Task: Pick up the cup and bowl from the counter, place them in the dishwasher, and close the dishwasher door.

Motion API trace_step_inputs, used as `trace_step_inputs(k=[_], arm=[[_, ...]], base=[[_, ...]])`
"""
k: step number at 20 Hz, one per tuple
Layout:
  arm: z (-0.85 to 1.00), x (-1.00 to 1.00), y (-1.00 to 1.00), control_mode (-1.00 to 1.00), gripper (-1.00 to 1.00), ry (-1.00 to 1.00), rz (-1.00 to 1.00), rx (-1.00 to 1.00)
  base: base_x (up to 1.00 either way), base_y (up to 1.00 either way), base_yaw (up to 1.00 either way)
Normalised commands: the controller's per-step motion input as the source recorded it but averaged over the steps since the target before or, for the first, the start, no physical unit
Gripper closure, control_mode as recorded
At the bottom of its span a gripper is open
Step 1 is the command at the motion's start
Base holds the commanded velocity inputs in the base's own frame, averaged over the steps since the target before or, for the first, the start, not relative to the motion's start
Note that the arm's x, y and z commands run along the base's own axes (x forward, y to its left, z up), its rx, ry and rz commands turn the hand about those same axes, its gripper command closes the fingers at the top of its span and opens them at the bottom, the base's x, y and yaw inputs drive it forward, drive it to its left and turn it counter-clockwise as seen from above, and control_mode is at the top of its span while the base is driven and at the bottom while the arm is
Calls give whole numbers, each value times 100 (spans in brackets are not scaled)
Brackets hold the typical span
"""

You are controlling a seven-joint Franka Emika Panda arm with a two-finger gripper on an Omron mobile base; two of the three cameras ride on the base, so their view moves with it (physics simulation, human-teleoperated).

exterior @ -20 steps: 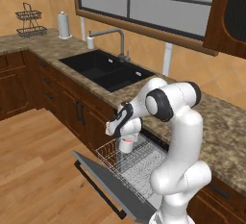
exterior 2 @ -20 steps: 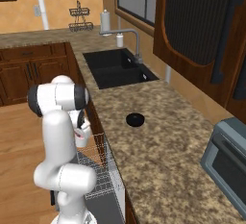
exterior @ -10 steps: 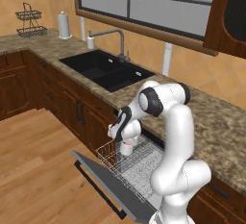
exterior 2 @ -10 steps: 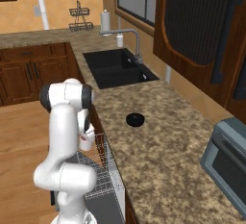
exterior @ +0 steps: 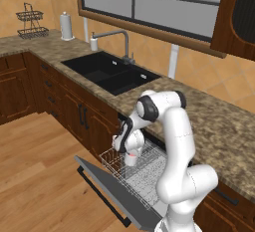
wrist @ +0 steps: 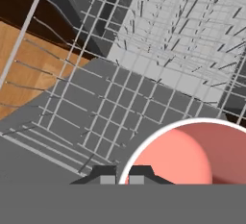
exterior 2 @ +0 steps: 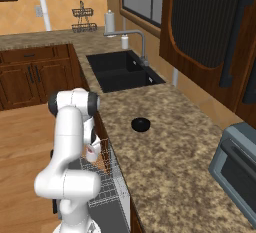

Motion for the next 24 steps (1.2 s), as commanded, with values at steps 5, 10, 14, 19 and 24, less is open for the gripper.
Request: trace_step_inputs(k=[5,10,14,19,24], arm=[[-75,10,-5,-100,100,0,-1,-5],[-60,13,0,-100,100,0,0,-1],[-62,2,0,-100,100,0,0,0],[-66,0,0,-100,100,0,0,0],[-47,-28,1,-100,-100,3,2,0]], base=[[0,0,0],[0,0,0],[0,0,0],[0,0,0],[0,0,0]])
